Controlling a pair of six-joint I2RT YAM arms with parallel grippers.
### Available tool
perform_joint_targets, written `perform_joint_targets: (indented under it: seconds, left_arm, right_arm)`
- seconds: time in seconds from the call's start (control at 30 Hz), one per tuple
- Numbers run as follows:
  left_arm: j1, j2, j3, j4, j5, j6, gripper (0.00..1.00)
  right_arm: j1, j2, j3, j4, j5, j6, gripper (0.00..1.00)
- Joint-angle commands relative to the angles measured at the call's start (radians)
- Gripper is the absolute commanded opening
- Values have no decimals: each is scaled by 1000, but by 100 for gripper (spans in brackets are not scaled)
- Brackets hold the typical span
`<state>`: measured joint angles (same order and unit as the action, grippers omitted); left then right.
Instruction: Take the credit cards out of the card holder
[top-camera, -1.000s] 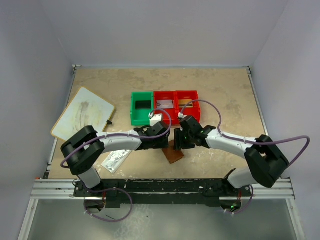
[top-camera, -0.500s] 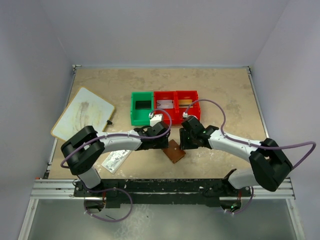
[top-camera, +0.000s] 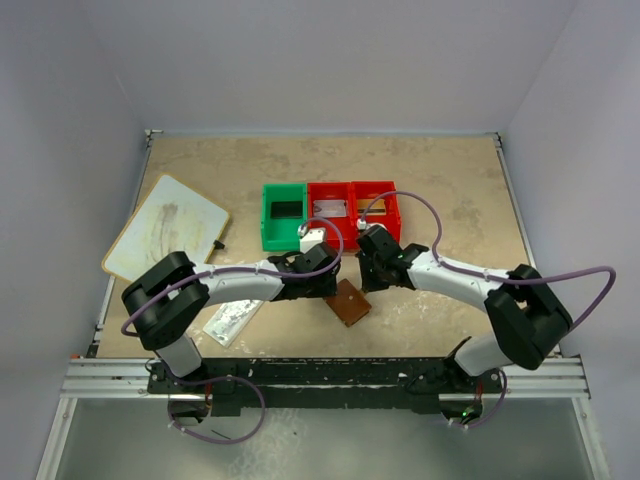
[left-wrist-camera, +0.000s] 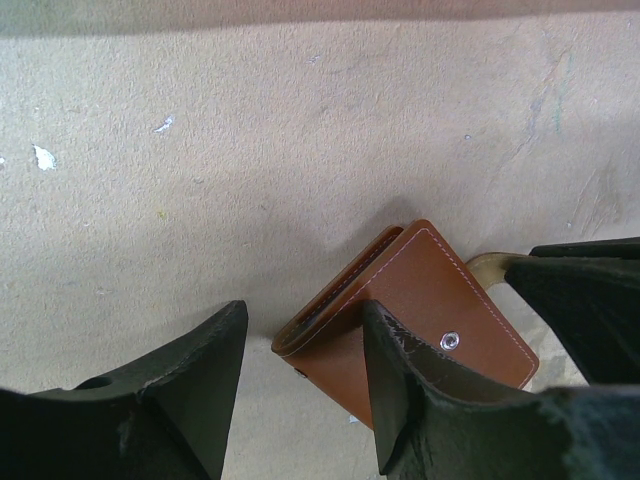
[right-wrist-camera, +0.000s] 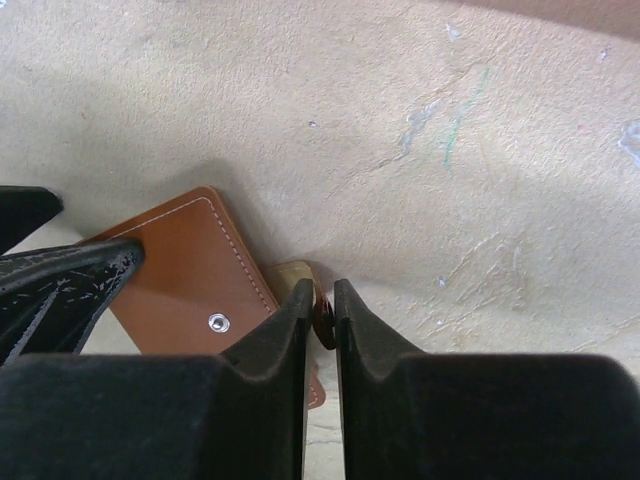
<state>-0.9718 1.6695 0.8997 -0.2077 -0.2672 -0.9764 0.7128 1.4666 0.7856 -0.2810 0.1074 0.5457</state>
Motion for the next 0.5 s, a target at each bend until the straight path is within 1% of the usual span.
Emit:
perform_joint_targets:
  seconds: [0.0,0.03,0.07,0.17,0.2,0.3,0.4,0.47]
  left_arm:
    - [-1,-5,8,-62,-28,19,47]
    - [-1,-6,7,-63,-30,18,47]
    - [-1,-7,7,-62,-33,18,47]
    - [-5,-50,0,-59,-66,16,47]
    - [-9,-79,-10,-52,-94,14,50]
    - [-13,-199,-56,-10,-176,12,61]
    - [-11,-291,-97,3,-231,1,75]
    - [-11,-329,-109,-13,-263,-14,85]
  right_arm:
    - [-3,-17,30,-5,31,-53,11]
    - [-3,-23,31,-5,27,-54,8]
    - [-3,-28,30,-5,20,-53,0]
    - [-2,-61,33,-15,2,-30,0]
    - [-2,-82,36,-21,-4,-19,0]
    - [-2,-168,41,-36,-21,25,0]
    - [-3,-247,25,-18,-86,74,0]
    - [-2,-286,8,23,-119,81,0]
